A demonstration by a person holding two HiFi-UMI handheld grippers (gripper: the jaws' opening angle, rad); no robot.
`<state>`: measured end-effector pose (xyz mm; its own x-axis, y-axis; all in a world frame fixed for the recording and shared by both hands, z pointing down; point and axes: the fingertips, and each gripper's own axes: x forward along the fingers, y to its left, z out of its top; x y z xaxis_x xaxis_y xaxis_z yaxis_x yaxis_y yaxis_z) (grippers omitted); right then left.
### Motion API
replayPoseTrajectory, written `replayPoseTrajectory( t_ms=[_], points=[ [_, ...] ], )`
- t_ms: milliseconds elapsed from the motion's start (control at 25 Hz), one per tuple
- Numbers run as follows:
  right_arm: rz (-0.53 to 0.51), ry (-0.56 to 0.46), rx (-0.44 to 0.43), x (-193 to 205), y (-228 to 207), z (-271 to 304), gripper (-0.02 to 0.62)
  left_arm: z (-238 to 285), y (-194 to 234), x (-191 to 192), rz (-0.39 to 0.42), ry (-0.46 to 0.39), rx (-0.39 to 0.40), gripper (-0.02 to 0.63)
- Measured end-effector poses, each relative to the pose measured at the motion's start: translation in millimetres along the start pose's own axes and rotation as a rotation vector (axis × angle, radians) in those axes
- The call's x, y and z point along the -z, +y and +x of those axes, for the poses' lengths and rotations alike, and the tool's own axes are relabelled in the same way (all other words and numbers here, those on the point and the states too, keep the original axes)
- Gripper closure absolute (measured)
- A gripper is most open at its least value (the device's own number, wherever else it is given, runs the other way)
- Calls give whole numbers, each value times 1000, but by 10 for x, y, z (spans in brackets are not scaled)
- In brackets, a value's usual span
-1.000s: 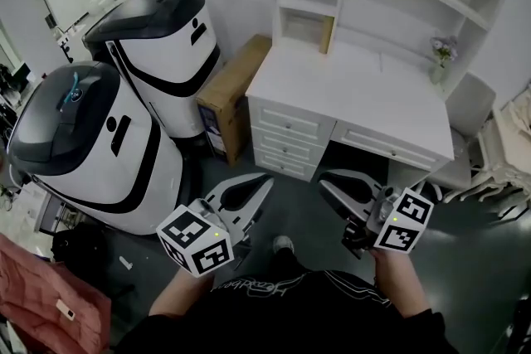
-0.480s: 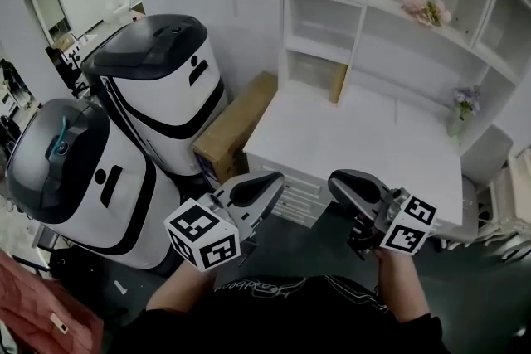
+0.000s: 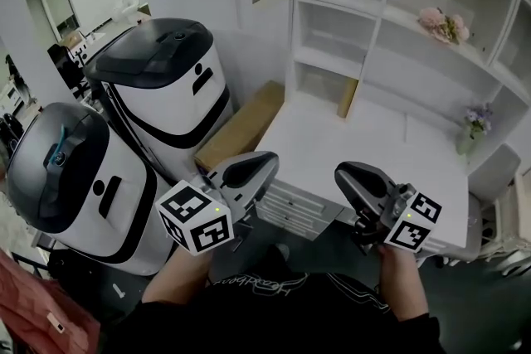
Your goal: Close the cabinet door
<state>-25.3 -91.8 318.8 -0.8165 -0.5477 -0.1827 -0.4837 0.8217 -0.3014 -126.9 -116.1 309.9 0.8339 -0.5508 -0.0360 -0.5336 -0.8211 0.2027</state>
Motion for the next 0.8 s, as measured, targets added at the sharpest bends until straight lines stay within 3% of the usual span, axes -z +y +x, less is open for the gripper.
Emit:
replayPoseTrajectory(
  t_ms=[240,520,800],
  points=[
    [-15,5,16,-142,-382,183,535,300,532,-203,21,-21,-10,581],
    [-39,-13,45,-525,-854,458,535,583,1267,-784,87,-78,-85,565],
    [-59,-16,65,-831,-1160,665,534,738,1822,-1343,131,-124,-145,464]
  ],
)
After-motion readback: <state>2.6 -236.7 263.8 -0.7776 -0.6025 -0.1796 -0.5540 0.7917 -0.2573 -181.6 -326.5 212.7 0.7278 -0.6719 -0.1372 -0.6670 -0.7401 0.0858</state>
